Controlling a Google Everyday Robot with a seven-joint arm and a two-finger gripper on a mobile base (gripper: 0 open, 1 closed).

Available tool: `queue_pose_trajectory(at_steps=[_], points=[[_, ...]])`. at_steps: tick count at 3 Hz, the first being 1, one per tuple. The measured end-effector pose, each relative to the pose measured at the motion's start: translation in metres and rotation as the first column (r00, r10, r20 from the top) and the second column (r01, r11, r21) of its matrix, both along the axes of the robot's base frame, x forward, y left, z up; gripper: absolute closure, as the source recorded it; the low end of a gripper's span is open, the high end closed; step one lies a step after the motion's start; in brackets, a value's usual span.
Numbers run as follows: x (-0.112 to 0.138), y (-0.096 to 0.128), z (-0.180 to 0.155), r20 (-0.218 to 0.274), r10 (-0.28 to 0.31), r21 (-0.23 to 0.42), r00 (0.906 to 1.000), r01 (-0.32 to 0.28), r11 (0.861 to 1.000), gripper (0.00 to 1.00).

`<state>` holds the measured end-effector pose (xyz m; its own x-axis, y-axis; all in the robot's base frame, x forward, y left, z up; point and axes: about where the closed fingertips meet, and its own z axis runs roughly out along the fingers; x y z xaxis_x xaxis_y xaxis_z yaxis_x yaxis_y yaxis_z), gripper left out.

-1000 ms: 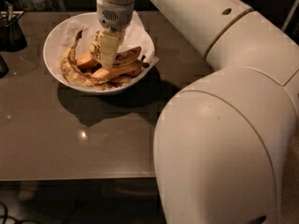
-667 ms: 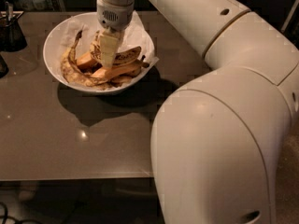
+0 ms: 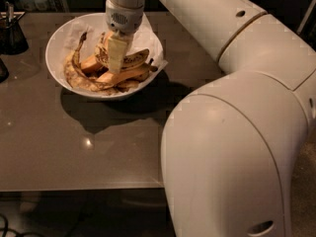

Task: Pick banana from white bowl

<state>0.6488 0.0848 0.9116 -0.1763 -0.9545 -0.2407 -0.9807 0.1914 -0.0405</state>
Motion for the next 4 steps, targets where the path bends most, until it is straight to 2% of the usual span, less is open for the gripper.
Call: queue_pose_trajectory(at_steps=[1,2,4], points=[[-0.0007,-0.0006,-0.0011,-0.004,0.002,0.002,1.0000,-0.002,1.000,0.34],[-0.0029,-0.0009,-0.0020,-0.011,0.010,0.000,0.9999,-0.010,1.000,0.36],[-0.0054,0.0008,-0.0004,-0.004,0.031,-0.020,0.9995,-0.031,0.999,0.79]])
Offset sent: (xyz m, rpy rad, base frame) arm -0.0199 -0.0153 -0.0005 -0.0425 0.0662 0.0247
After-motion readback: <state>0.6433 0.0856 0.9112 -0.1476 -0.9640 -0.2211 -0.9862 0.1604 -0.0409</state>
